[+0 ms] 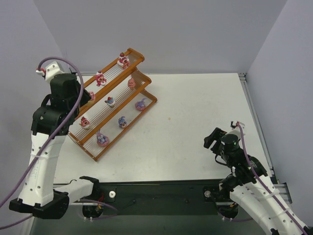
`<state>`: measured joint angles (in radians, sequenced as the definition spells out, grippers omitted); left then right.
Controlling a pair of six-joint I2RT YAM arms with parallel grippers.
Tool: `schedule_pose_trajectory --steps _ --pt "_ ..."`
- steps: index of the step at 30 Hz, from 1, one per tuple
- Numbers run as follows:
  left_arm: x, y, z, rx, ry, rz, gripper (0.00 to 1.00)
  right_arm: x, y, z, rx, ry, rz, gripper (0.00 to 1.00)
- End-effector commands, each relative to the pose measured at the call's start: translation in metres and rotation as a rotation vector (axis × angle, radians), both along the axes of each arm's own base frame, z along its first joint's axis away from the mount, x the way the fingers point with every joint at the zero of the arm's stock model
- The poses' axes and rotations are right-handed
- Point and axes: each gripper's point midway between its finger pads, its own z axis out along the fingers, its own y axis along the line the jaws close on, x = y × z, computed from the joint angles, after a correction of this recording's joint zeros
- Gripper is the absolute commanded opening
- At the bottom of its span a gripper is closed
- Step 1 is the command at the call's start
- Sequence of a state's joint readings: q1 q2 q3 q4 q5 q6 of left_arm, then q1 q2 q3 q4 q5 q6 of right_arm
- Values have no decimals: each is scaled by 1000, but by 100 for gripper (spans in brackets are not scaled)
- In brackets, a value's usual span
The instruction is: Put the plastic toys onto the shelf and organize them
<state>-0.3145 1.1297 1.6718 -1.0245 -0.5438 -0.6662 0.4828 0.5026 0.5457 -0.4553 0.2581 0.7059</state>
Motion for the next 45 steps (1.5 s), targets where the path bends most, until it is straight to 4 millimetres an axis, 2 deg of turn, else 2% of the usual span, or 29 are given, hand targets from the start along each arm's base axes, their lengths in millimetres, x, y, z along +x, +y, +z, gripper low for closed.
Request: schedule_pose_trajectory --steps 1,3,5,6,7,13,24,30,31,33,35,36,41,42,44,45 --pt "16 17 12 -88 -65 6 0 3 2 2 2 -11 11 65" --pt "19 35 7 -115 -68 57 0 4 3 5 4 -12 20 65" --pt "17 45 9 -127 -94 86 0 4 4 5 1 -10 25 65" --pt "16 46 2 -137 -86 96 0 4 4 7 2 -13 23 65" --pt "11 61 2 -140 -97 148 0 4 4 7 3 -13 21 64" --pt "2 91 -20 -168 -75 249 0 2 3 7 26 -37 15 64" --pt "7 97 -38 -272 -88 258 0 -1 3 8 27 -49 32 64" --pt "9 97 -48 -294 -83 260 7 -1 3 6 24 -44 30 64" --pt "9 97 -47 -294 -89 260 9 -1 3 7 25 -45 32 64" --pt "8 97 -46 -297 -97 265 28 -1 4 7 28 -45 32 64" --pt "7 97 -42 -296 -109 262 34 -1 3 7 27 -49 32 64" --pt "6 97 -38 -293 -119 260 41 -1 3 7 26 -47 32 64" --pt "7 97 -30 -286 -129 252 55 -2 3 8 34 -52 31 64" --pt "7 97 -29 -284 -129 253 63 -1 3 7 33 -53 29 64" --pt "7 98 -29 -283 -129 256 68 -1 3 8 32 -54 29 64" --pt "7 97 -30 -282 -127 253 74 -2 3 7 30 -52 29 64"
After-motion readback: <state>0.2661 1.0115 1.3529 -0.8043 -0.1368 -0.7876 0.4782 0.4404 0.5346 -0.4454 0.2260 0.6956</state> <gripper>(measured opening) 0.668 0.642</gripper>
